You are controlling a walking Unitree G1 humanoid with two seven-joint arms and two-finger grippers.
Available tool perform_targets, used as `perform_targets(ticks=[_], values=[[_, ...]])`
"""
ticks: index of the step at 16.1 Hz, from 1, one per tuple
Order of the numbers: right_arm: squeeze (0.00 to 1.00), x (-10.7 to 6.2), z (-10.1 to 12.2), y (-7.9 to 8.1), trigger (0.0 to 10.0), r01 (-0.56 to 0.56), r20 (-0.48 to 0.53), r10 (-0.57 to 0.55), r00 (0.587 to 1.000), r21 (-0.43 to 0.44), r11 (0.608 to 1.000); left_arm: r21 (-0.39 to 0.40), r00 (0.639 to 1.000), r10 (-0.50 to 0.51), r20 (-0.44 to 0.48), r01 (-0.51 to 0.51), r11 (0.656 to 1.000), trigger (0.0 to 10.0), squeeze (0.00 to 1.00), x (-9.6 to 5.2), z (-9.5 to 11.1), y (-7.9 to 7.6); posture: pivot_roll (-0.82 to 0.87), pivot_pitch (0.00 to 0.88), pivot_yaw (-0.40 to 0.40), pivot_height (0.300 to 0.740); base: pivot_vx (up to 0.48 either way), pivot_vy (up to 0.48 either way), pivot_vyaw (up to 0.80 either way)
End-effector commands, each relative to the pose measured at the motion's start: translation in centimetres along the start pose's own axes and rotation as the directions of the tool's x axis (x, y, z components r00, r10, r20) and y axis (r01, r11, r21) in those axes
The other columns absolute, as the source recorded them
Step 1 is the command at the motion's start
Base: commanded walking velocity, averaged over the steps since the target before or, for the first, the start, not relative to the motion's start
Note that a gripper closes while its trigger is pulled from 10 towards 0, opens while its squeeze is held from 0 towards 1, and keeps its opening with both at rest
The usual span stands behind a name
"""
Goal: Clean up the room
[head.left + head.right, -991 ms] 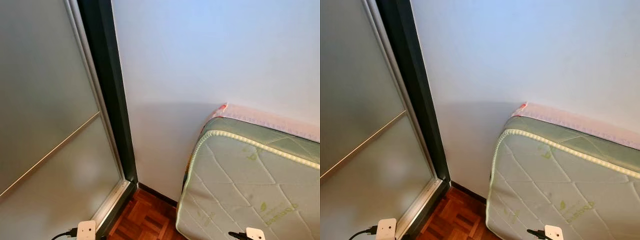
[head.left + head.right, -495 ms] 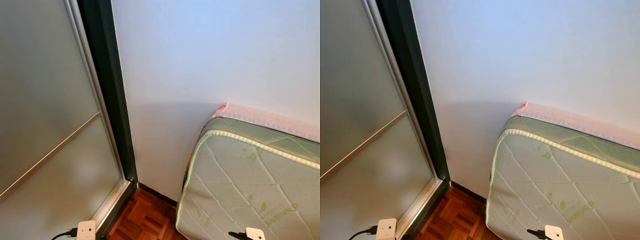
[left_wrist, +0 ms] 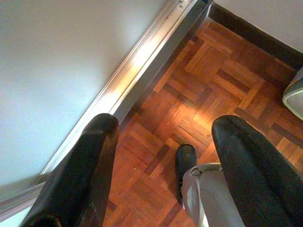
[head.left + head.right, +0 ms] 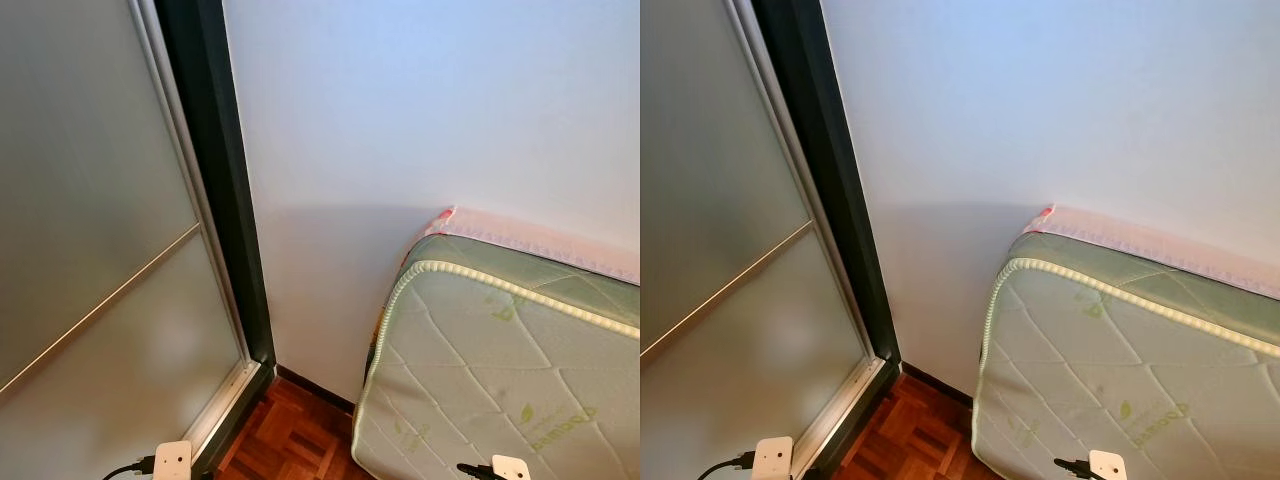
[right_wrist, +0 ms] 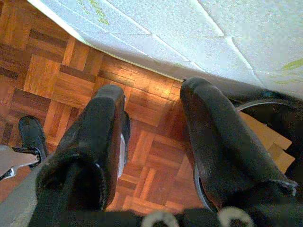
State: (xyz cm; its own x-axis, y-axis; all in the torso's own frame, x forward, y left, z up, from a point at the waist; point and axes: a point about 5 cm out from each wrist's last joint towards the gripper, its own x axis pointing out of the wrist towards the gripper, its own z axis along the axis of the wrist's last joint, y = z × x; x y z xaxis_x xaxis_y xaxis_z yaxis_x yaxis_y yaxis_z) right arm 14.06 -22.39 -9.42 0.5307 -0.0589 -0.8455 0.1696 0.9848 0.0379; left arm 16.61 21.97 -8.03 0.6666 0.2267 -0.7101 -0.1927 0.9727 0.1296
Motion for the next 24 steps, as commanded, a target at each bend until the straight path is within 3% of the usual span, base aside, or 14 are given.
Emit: perform_targets(ticks=[1, 9, 11, 20, 24], values=[[0.0, 1.2, 4.3, 4.0, 10.0, -0.123, 0.067, 0.123, 0.99, -0.004, 0.992, -0.038, 0.983, -0.018, -0.185, 0.012, 0.999, 10.0, 0.0, -0.3, -1.8, 3.4, 0.1, 0.0, -0.074, 0.74, 0.0, 0.0, 0.0], [0.0, 1.2, 4.3, 4.0, 10.0, -0.123, 0.067, 0.123, 0.99, -0.004, 0.992, -0.038, 0.983, -0.018, -0.185, 0.012, 0.999, 10.0, 0.0, -0.3, -1.8, 3.4, 0.1, 0.0, -0.074, 0.74, 0.0, 0.0, 0.0], [0.0, 1.3, 5.3, 4.0, 10.0, -0.13, 0.084, 0.126, 0.988, 0.042, 0.991, 0.002, 0.991, -0.014, -0.13, 0.015, 1.0, 10.0, 0.0, 0.3, -0.3, 3.0, 0.12, 0.0, -0.072, 0.74, 0.0, 0.0, 0.0], [0.0, 1.3, 5.4, 4.1, 10.0, -0.122, 0.086, 0.116, 0.99, 0.071, 0.99, 0.024, 0.993, -0.055, -0.101, 0.058, 0.998, 10.0, 0.0, 1.2, 2.1, 1.6, 0.12, 0.0, -0.065, 0.74, 0.0, 0.0, 0.0], [0.0, 1.3, 5.3, 4.0, 10.0, -0.125, 0.056, 0.124, 0.991, 0.017, 0.992, 0.024, 0.993, -0.058, -0.106, 0.061, 0.998, 10.0, 0.0, 1.1, 1.8, 1.8, 0.12, 0.0, -0.062, 0.74, 0.0, 0.0, -0.19]])
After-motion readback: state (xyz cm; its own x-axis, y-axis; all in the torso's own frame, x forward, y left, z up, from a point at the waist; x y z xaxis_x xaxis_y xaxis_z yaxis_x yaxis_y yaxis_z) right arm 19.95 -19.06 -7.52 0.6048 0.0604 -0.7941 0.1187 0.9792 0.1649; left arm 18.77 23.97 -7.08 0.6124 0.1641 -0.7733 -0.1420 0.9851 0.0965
